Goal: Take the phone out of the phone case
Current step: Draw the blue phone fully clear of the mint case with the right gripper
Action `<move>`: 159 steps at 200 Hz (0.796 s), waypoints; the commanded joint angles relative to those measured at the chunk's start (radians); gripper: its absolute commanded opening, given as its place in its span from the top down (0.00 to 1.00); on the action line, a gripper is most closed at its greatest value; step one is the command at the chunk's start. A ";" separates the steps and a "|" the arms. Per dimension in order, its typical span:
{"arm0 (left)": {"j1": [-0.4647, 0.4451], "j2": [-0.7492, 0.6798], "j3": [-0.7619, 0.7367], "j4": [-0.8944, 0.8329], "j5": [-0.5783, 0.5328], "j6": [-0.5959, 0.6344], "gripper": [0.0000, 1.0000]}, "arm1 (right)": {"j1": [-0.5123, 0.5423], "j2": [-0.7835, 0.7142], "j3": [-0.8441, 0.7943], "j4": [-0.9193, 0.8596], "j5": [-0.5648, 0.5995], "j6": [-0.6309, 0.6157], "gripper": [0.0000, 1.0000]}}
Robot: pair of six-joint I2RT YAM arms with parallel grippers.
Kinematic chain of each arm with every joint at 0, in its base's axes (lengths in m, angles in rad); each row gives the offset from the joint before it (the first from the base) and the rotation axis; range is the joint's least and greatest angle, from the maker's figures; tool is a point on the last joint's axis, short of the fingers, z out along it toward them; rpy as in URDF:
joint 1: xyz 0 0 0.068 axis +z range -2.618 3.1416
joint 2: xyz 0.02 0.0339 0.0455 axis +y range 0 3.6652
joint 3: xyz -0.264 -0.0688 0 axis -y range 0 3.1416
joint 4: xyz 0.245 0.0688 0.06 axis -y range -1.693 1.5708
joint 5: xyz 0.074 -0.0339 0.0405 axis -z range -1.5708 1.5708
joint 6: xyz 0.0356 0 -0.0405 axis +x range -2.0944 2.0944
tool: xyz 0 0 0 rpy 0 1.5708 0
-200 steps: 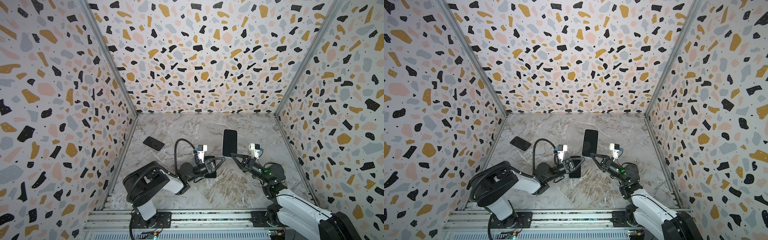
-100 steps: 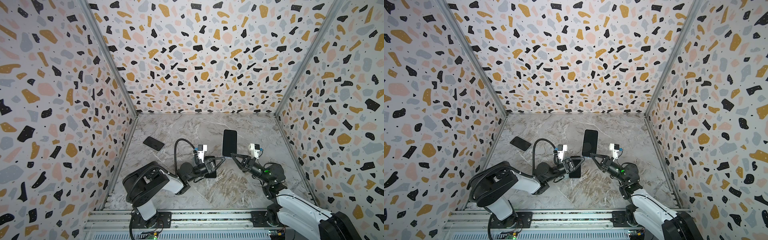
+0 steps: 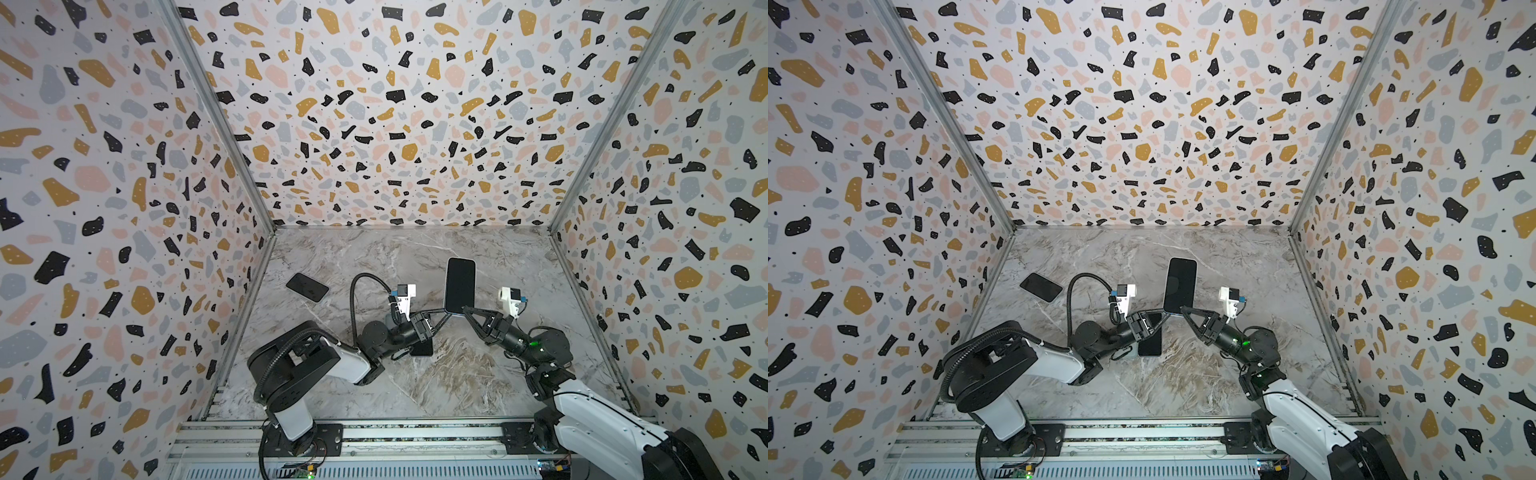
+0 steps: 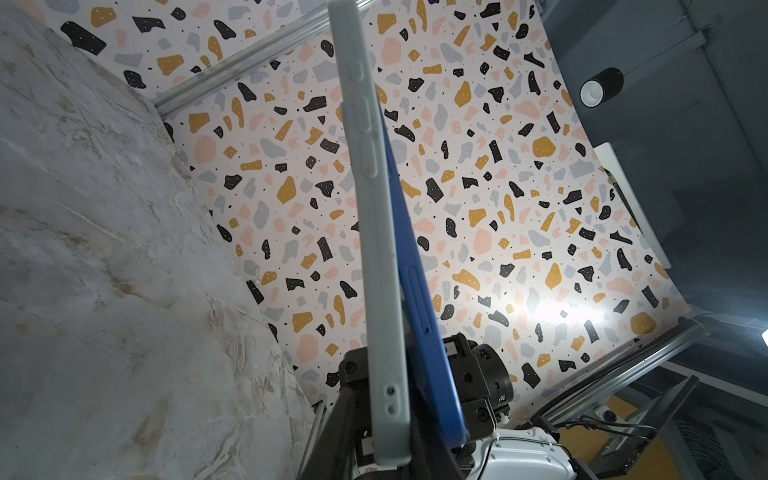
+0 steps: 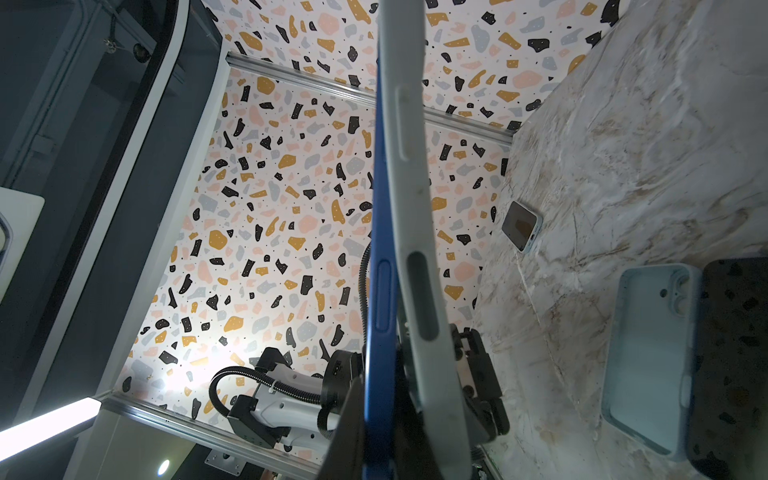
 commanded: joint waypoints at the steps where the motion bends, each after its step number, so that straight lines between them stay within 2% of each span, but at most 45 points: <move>1: 0.008 0.016 0.024 0.140 -0.011 0.021 0.83 | 0.007 -0.035 0.034 0.062 -0.006 -0.010 1.00; 62: 0.008 0.032 0.015 0.120 -0.028 0.014 1.00 | 0.007 -0.064 0.040 0.026 0.000 -0.002 1.00; 159: 0.011 0.103 -0.021 0.095 -0.103 -0.001 1.00 | 0.007 -0.146 0.080 -0.096 0.008 -0.001 1.00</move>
